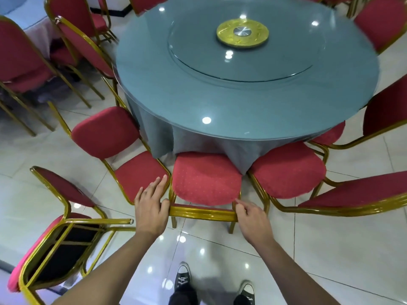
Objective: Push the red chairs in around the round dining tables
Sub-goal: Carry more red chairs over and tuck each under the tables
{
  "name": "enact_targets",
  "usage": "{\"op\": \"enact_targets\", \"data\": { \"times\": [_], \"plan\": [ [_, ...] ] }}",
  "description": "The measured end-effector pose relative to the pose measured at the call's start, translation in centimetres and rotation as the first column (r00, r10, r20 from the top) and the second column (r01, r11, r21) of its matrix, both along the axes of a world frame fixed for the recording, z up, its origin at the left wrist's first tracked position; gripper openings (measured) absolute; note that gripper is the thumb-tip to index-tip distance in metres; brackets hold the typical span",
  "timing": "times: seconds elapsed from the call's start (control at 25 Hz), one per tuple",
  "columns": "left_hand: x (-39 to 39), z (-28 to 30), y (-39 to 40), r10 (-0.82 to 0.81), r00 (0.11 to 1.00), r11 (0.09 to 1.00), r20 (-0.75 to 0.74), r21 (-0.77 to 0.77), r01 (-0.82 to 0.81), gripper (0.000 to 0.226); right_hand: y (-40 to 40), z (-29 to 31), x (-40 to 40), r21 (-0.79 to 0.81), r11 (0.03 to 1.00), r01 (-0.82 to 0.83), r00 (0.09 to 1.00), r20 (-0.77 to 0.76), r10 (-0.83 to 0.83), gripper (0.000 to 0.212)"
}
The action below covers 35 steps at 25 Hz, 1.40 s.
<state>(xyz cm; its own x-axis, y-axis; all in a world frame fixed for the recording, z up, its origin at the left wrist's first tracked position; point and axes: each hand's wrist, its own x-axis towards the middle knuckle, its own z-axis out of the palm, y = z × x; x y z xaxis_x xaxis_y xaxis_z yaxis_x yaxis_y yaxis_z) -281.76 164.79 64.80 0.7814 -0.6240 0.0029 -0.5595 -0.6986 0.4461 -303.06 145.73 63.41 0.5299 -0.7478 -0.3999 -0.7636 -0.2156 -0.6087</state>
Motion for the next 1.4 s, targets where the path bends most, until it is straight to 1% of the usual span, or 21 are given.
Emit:
{"op": "enact_targets", "data": {
  "times": [0.2, 0.28, 0.36, 0.44, 0.52, 0.6, 0.76, 0.88, 1.12, 1.2, 1.28, 1.4],
  "plan": [
    [5.0, -0.6, 0.3, -0.093, 0.996, 0.996, 0.011, 0.015, 0.093, 0.065, 2.2, -0.2, 3.5, -0.024, 0.994, 0.106, 0.994, 0.016, -0.105, 0.047],
    [6.7, -0.9, 0.5, -0.118, 0.993, 0.993, 0.014, 0.018, 0.117, 0.064, 3.0, -0.4, 4.7, -0.052, 0.989, 0.136, 0.990, 0.046, -0.134, 0.048],
    [7.8, -0.9, -0.1, -0.149, 0.989, 0.988, 0.013, 0.034, 0.148, 0.065, 3.3, -0.6, 5.6, -0.093, 0.980, 0.176, 0.978, 0.134, -0.163, 0.048],
    [8.2, -0.8, -1.2, -0.181, 0.984, 0.983, 0.004, 0.029, 0.180, 0.067, 2.6, -1.1, 6.2, -0.100, 0.963, 0.251, 0.942, 0.254, -0.219, 0.047],
    [8.3, -0.6, -2.9, -0.208, 0.978, 0.978, -0.009, 0.006, 0.208, 0.066, 0.9, -1.2, 6.4, -0.088, 0.950, 0.299, 0.918, 0.298, -0.262, 0.052],
    [8.8, -0.4, -4.4, -0.205, 0.978, 0.979, -0.031, 0.003, 0.205, 0.067, -0.8, -1.3, 6.9, -0.095, 0.950, 0.297, 0.926, 0.271, -0.262, 0.059],
    [9.1, -0.4, -6.3, -0.185, 0.982, 0.982, -0.032, 0.019, 0.185, 0.068, -2.6, -1.5, 7.5, -0.118, 0.944, 0.307, 0.930, 0.246, -0.272, 0.057],
    [8.9, -0.2, -6.9, -0.164, 0.986, 0.986, -0.041, 0.028, 0.165, 0.070, -3.2, -1.7, 7.9, -0.130, 0.935, 0.331, 0.913, 0.294, -0.283, 0.060],
    [8.4, 0.2, -7.6, -0.130, 0.991, 0.990, -0.043, 0.044, 0.132, 0.071, -3.6, -2.0, 8.1, -0.151, 0.918, 0.367, 0.882, 0.371, -0.291, 0.053],
    [8.6, -0.1, -7.8, -0.119, 0.992, 0.992, -0.037, 0.029, 0.120, 0.070, -3.9, -2.1, 8.4, -0.160, 0.914, 0.373, 0.881, 0.369, -0.295, 0.055],
    [8.7, -0.2, -8.5, -0.105, 0.994, 0.994, -0.037, 0.009, 0.105, 0.069, -4.7, -2.0, 8.7, -0.201, 0.909, 0.365, 0.885, 0.377, -0.272, 0.058],
    [8.6, -0.2, -9.6, -0.087, 0.996, 0.996, -0.034, 0.006, 0.087, 0.069, -5.9, -1.6, 8.9, -0.202, 0.916, 0.346, 0.900, 0.348, -0.263, 0.061]
  ]
}}
